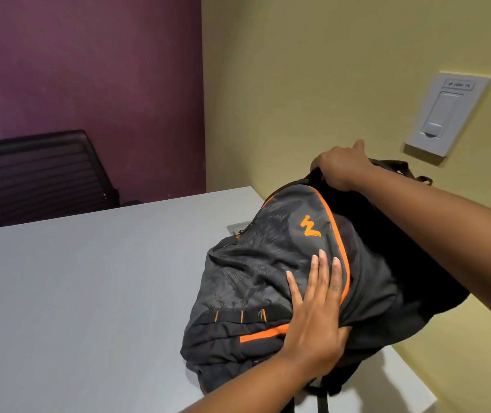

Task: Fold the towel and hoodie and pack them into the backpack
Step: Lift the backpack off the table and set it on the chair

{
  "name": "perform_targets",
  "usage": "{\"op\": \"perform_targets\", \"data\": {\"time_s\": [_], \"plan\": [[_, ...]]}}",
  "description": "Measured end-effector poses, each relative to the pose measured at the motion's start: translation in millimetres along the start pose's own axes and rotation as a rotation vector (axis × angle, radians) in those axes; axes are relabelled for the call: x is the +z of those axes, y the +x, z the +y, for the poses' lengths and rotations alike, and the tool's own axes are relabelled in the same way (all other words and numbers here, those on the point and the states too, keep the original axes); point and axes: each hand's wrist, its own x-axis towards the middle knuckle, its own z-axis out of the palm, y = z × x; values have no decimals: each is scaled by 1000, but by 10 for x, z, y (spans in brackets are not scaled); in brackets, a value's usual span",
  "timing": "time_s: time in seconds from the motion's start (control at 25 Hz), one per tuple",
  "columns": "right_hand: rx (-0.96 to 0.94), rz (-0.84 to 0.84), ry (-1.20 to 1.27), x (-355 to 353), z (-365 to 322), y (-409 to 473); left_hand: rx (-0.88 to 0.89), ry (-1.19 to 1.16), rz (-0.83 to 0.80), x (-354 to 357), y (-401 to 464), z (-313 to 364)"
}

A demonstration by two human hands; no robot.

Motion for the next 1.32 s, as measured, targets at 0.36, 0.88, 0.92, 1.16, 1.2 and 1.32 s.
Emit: {"op": "perform_targets", "data": {"time_s": [0.36,0.88,0.92,1.16,1.2,1.32], "plan": [[227,130,531,-37,467,-531,-104,-202,88,115,250,-54],[700,342,773,353,108,-1351,-66,-151,71,255,239,-38],[710,359,794,387,89,-1390,-68,-156,82,253,238,-42],[712,351,709,536,-83,-1562,-58,-143,70,241,240,-32],[711,378,682,547,-77,-1550,-63,-133,47,245,243,-32],[727,428,691,564,-28,-1457,-51,-67,-16,189,258,-66]]}}
